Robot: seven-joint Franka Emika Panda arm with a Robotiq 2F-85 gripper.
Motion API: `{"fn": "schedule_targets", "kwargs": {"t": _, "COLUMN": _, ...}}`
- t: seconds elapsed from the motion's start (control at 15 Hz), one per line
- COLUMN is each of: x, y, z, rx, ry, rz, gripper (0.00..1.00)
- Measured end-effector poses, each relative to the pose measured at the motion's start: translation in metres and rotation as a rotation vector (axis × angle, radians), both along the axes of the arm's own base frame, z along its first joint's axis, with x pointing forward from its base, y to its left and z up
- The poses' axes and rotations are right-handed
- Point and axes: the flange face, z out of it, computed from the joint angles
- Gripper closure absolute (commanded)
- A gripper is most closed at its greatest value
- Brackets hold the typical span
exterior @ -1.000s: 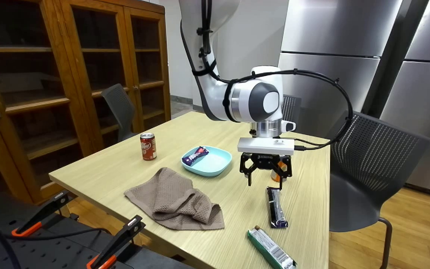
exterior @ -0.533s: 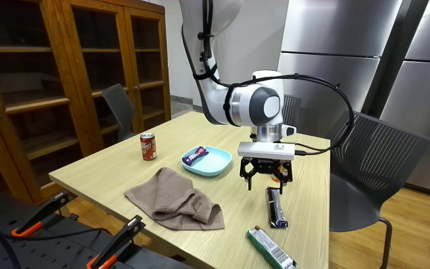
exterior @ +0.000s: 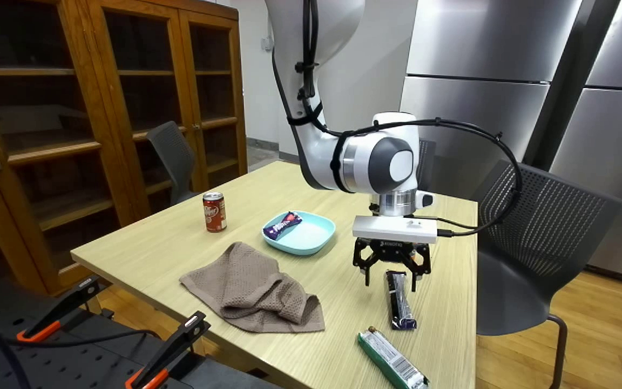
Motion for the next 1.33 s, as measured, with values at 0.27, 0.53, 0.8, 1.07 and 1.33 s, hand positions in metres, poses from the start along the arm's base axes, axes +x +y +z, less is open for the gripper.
{"fn": "schedule_targets", "kwargs": {"t": 0.27, "x": 0.004, "y": -0.006, "z": -0.008, "rx": -0.002, "ry": 0.003, "rz": 0.028, "gripper": 0.00}}
{"fn": "schedule_targets", "kwargs": {"t": 0.53, "x": 0.006, "y": -0.011, "z": -0.018, "rx": -0.001, "ry": 0.007, "rz": 0.040, "gripper": 0.00}}
{"fn": "schedule_targets", "kwargs": {"t": 0.8, "x": 0.005, "y": -0.016, "z": -0.019, "rx": 0.005, "ry": 0.006, "rz": 0.057, "gripper": 0.00}}
{"fn": "schedule_targets", "kwargs": {"t": 1.07, "x": 0.003, "y": -0.021, "z": -0.018, "rx": 0.007, "ry": 0.007, "rz": 0.069, "gripper": 0.26}}
{"fn": "schedule_targets", "kwargs": {"t": 1.33, "x": 0.004, "y": -0.022, "z": -0.017, "rx": 0.008, "ry": 0.005, "rz": 0.075, "gripper": 0.58}}
